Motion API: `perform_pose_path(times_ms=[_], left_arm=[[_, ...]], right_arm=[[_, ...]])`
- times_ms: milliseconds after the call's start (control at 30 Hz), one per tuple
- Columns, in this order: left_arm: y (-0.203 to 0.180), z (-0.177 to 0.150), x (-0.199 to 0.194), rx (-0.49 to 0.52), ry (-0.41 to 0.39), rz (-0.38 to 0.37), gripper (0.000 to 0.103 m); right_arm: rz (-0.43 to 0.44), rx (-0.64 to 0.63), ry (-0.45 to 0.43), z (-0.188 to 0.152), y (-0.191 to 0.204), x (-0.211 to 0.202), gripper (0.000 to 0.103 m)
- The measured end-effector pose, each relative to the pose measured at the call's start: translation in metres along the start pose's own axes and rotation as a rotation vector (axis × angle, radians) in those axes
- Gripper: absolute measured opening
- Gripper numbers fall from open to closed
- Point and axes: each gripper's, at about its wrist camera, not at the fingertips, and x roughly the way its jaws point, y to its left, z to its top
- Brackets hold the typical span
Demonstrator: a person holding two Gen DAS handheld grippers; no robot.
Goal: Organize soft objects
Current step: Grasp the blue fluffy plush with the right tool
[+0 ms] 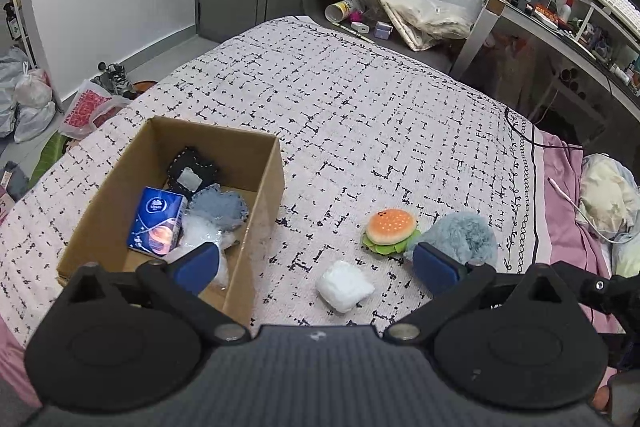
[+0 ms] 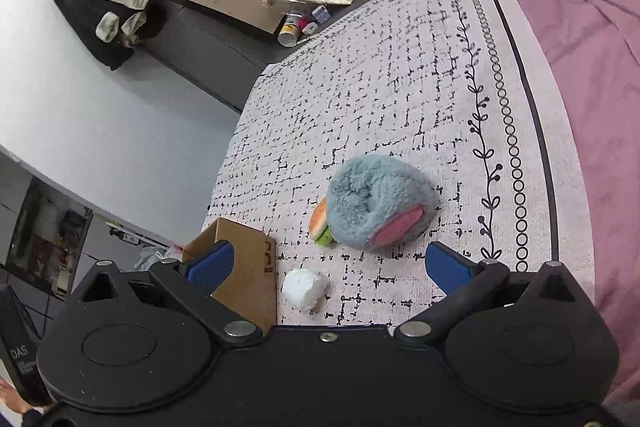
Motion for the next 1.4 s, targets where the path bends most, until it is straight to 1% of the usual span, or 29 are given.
perform_pose_path(times_ms=[200,233,300,367,467,500,533,567,667,767,800,833,933,1067,1167,1267,1333,1367,1400], left_arm=[[-0.008,-0.003,0.016,-0.007,0.021,-0.018,0.102],[-0.009,-0.003,0.018,-0.008,0.022,-0.023,0.1],[-0.012,-0.003,0.023,-0.009,0.025,-0.035,0.1],[-0.017,-0.002,0.026,-0.002,0.022,-0.049,0.1],[-0.027,0.001,0.033,0.007,0.016,-0.069,0.099],[-0.029,0.002,0.036,0.004,0.018,-0.077,0.097],[-0.032,0.002,0.038,0.002,0.02,-0.089,0.094],[-0.035,0.003,0.041,0.002,0.022,-0.098,0.092],[-0.045,0.004,0.052,0.001,0.036,-0.124,0.087],[-0.053,0.004,0.063,-0.009,0.058,-0.158,0.078],[-0.056,0.005,0.066,-0.012,0.065,-0.169,0.073],[-0.058,0.005,0.069,-0.014,0.071,-0.178,0.07],[-0.063,0.004,0.077,-0.024,0.085,-0.195,0.068],[-0.068,0.003,0.091,-0.045,0.119,-0.222,0.061],[-0.071,0.001,0.102,-0.052,0.143,-0.24,0.055],[-0.071,-0.001,0.109,-0.093,0.174,-0.258,0.054],[-0.073,-0.003,0.113,-0.096,0.183,-0.269,0.052],[-0.074,-0.004,0.116,-0.099,0.192,-0.273,0.05],[-0.075,-0.006,0.119,-0.111,0.209,-0.281,0.046]], right_arm=[[0.008,0.048,0.01,0.006,-0.01,0.01,0.102],[0.006,0.057,0.01,0.007,-0.012,0.012,0.102],[-0.001,0.077,0.008,0.008,-0.015,0.014,0.099],[-0.002,0.089,0.003,0.01,-0.018,0.016,0.09],[-0.014,0.101,-0.007,0.012,-0.021,0.019,0.085],[-0.021,0.105,-0.015,0.013,-0.023,0.02,0.084],[-0.028,0.11,-0.021,0.014,-0.024,0.021,0.08],[-0.044,0.12,-0.025,0.016,-0.026,0.024,0.076],[-0.08,0.153,-0.013,0.02,-0.033,0.034,0.068],[-0.094,0.164,0.0,0.021,-0.038,0.042,0.062],[-0.098,0.169,0.001,0.021,-0.04,0.044,0.062],[-0.101,0.175,0.0,0.021,-0.042,0.045,0.061],[-0.112,0.186,0.008,0.023,-0.047,0.052,0.059],[-0.111,0.209,0.036,0.024,-0.053,0.062,0.051],[-0.11,0.221,0.048,0.023,-0.055,0.068,0.051],[-0.109,0.223,0.056,0.023,-0.056,0.072,0.051],[-0.104,0.236,0.058,0.024,-0.057,0.076,0.048],[-0.101,0.242,0.06,0.024,-0.058,0.077,0.046],[-0.095,0.251,0.061,0.024,-0.059,0.079,0.045]])
